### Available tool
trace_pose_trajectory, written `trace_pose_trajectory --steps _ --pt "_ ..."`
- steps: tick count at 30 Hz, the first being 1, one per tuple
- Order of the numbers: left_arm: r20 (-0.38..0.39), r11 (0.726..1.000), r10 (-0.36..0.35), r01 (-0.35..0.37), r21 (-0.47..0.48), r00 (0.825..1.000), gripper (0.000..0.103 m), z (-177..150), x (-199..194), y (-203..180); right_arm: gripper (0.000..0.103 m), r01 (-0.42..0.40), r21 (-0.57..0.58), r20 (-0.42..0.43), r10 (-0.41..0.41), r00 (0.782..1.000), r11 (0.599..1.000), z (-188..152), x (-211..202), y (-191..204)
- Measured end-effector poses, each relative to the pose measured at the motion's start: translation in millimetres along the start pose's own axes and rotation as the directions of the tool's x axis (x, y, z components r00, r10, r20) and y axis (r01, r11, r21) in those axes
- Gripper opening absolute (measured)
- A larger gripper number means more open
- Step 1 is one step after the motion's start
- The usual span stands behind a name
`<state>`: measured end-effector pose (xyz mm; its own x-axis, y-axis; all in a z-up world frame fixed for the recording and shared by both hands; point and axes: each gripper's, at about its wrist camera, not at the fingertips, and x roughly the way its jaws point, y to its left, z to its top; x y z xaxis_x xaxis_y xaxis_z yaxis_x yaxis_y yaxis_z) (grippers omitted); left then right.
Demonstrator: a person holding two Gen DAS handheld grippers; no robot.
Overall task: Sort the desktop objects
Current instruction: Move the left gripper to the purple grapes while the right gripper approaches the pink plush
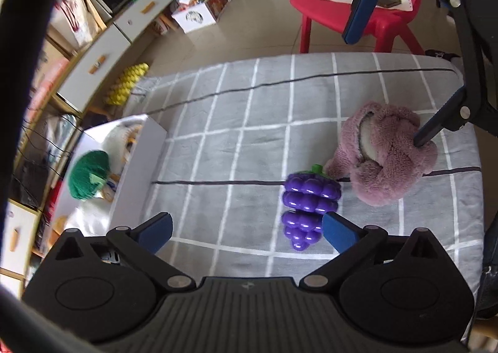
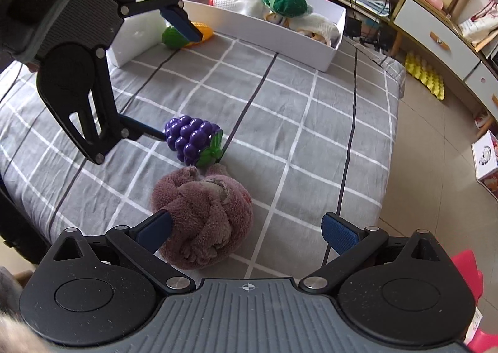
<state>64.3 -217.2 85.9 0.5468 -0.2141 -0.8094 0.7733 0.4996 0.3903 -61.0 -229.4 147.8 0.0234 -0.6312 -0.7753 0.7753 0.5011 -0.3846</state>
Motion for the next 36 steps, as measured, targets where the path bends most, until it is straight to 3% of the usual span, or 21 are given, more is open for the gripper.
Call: trace_pose_trajectory --steps 4,10,14,31,36 --pt "-0.001 0.999 0.002 -0.002 0.041 1.0 0.102 -1 2 3 0.102 -0.009 -0.029 0.03 0.01 1.0 1.0 1 -2 0" --pt "0.008 0.986 -0.165 0.165 0.023 0.986 0.102 1 18 10 0.102 -0.051 -0.059 0.038 0.053 0.998 0.997 0 -4 0" --pt "0.0 0.974 -0.223 0.223 0.044 0.975 0.102 4 31 10 0.102 -0.069 -0.057 0.05 0.072 0.996 0.996 -4 -3 -3" --pt "-0.044 0.934 -0.346 0.348 0.074 0.937 0.102 4 64 1 0.103 -0.126 -0.087 0.059 0.132 0.99 0.988 -7 5 -3" --pt "-0.055 0.919 -0.385 0.388 0.067 0.921 0.102 6 68 0 0.102 -0.175 -0.083 0.045 0.179 0.983 0.981 -7 10 0"
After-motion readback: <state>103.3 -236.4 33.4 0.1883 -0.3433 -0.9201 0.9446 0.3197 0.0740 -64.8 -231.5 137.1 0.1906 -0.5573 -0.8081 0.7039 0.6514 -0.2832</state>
